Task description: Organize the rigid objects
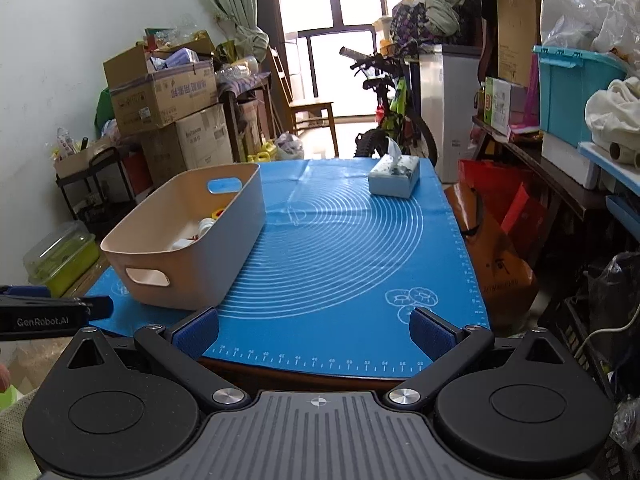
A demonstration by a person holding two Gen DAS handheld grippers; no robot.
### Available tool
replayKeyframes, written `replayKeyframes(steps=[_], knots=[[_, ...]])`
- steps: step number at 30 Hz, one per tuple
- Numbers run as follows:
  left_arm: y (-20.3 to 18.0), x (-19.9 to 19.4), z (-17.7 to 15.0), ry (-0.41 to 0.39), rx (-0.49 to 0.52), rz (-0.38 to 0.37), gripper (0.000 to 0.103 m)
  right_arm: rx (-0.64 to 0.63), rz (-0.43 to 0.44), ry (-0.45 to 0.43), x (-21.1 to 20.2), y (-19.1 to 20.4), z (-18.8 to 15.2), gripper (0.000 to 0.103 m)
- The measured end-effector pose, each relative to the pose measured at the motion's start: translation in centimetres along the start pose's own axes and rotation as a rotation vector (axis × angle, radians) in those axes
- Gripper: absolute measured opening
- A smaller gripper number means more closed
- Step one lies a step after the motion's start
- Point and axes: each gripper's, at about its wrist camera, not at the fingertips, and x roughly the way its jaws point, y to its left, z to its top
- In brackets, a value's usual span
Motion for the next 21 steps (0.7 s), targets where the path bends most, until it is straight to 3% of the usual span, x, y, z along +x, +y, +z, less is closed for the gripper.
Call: replayKeyframes(steps=[7, 21], knots=[[-0.4, -0.2, -1.0, -0.047, 0.007, -0.011, 0.087, -0.041, 0.005, -0.08, -0.8, 0.8, -1.6, 0.1], [-0.5, 0.2, -1.6, -0.064, 0.008, -0.013, 0.087, -0.054, -0.006, -0.101, -0.7, 1.3, -2.1, 0.1]])
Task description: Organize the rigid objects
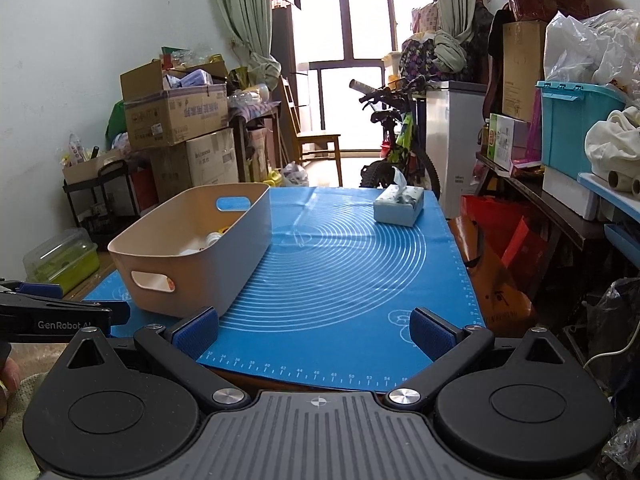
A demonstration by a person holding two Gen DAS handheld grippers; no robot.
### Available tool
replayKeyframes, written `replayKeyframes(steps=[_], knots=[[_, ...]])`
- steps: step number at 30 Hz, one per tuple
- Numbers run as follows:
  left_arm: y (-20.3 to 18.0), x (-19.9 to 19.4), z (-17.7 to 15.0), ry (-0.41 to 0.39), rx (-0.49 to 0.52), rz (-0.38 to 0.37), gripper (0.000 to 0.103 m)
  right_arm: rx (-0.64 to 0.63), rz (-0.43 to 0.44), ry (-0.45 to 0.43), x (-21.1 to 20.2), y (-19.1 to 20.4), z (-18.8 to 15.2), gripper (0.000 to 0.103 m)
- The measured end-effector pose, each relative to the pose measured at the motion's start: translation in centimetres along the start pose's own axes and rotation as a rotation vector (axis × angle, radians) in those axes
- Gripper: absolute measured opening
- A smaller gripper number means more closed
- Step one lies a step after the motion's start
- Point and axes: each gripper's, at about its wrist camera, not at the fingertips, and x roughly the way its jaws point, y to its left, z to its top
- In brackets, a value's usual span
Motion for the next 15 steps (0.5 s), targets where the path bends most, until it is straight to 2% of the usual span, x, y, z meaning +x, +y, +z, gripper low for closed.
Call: replayKeyframes(steps=[15], knots=[[0.11, 0.12, -0.06, 0.011, -0.009, -0.007, 0.087, -0.016, -0.01, 0.005, 0.36, 0.45, -0.15, 0.101]])
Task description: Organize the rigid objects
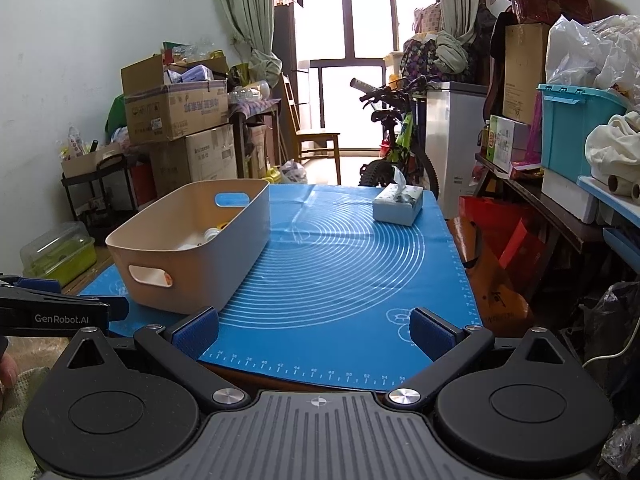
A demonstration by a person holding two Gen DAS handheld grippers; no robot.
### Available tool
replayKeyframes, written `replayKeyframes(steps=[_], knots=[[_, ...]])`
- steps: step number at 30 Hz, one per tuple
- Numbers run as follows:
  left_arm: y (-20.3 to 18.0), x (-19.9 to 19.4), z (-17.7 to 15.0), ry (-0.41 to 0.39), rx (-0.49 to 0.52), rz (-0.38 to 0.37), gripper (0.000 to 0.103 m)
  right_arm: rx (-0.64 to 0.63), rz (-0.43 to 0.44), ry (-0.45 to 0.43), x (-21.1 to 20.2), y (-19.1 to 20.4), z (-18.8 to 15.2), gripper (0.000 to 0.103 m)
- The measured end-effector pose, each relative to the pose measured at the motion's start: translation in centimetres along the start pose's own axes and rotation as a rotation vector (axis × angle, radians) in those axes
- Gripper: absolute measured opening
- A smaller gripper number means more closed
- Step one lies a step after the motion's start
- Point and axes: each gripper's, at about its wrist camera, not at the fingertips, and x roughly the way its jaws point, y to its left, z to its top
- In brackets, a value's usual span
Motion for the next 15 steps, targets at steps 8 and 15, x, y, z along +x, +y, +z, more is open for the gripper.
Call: replayKeyframes(steps=[8, 15], knots=[[-0.07, 0.01, -0.05, 0.003, -0.001, -0.001, 0.087, 0.002, -0.002, -0.004, -0.01, -0.04, -0.06, 0.101], [-0.05, 0.03, -0.04, 0.004, 0.001, 0.0, 0.087, -0.002, -0.01, -0.004, -0.14, -0.01, 0.0, 0.101]])
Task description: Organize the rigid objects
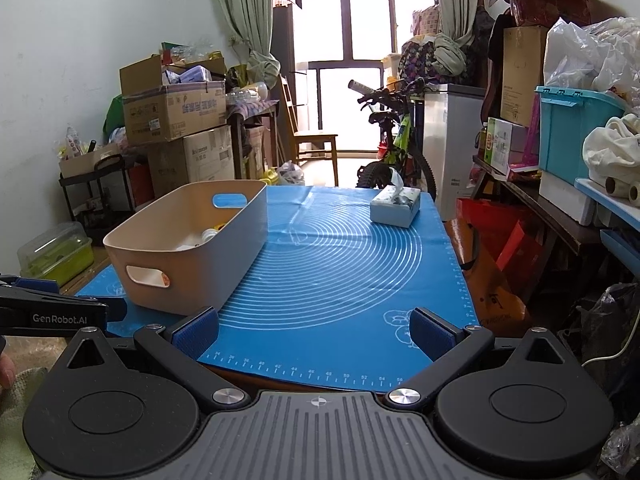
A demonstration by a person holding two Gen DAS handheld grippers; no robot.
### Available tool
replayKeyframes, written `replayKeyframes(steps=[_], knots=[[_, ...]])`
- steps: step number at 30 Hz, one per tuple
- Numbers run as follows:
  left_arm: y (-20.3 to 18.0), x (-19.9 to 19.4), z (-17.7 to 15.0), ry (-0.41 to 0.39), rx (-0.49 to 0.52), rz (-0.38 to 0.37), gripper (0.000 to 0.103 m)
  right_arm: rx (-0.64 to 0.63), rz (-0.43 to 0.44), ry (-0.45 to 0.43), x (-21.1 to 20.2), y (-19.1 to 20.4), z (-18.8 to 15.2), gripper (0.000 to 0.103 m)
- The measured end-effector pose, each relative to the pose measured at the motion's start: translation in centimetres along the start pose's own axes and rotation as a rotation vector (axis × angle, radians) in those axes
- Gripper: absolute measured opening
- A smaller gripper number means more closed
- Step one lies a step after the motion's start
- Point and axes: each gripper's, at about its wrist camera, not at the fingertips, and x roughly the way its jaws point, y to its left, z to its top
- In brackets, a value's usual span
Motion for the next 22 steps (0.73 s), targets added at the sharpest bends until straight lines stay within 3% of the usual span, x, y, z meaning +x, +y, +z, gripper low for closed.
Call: replayKeyframes(steps=[22], knots=[[-0.06, 0.08, -0.02, 0.002, 0.003, -0.001, 0.087, 0.004, -0.004, 0.001, -0.06, 0.07, 0.09, 0.1]])
